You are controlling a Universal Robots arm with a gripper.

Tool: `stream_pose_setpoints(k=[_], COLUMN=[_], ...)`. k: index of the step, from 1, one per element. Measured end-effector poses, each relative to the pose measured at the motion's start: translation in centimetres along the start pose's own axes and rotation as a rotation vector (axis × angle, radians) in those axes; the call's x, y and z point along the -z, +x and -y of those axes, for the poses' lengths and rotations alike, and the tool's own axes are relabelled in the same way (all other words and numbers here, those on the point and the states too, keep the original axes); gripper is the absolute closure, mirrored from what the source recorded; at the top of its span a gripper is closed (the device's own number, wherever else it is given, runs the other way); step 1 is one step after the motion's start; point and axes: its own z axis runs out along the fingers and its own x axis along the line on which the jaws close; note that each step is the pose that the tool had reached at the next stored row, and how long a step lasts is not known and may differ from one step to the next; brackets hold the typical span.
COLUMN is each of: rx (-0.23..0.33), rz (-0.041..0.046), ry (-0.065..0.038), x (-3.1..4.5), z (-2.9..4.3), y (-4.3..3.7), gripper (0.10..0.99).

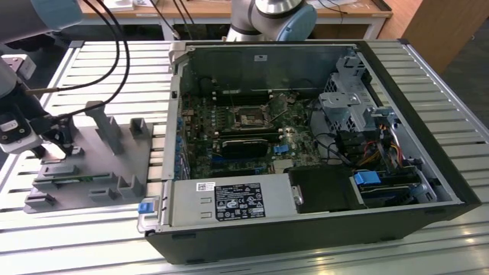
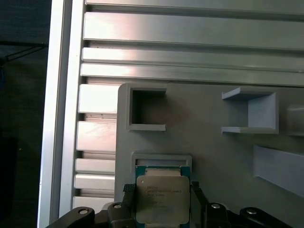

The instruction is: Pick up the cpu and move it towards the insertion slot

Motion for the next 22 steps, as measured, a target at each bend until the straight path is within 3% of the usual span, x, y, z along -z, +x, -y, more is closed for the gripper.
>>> stream_pose_setpoints(k=[22], rx=[0.000], rz=[0.0002], ry=[-0.001], x=[0.90], z=[-0.04], y=[0.00], gripper=[0.545])
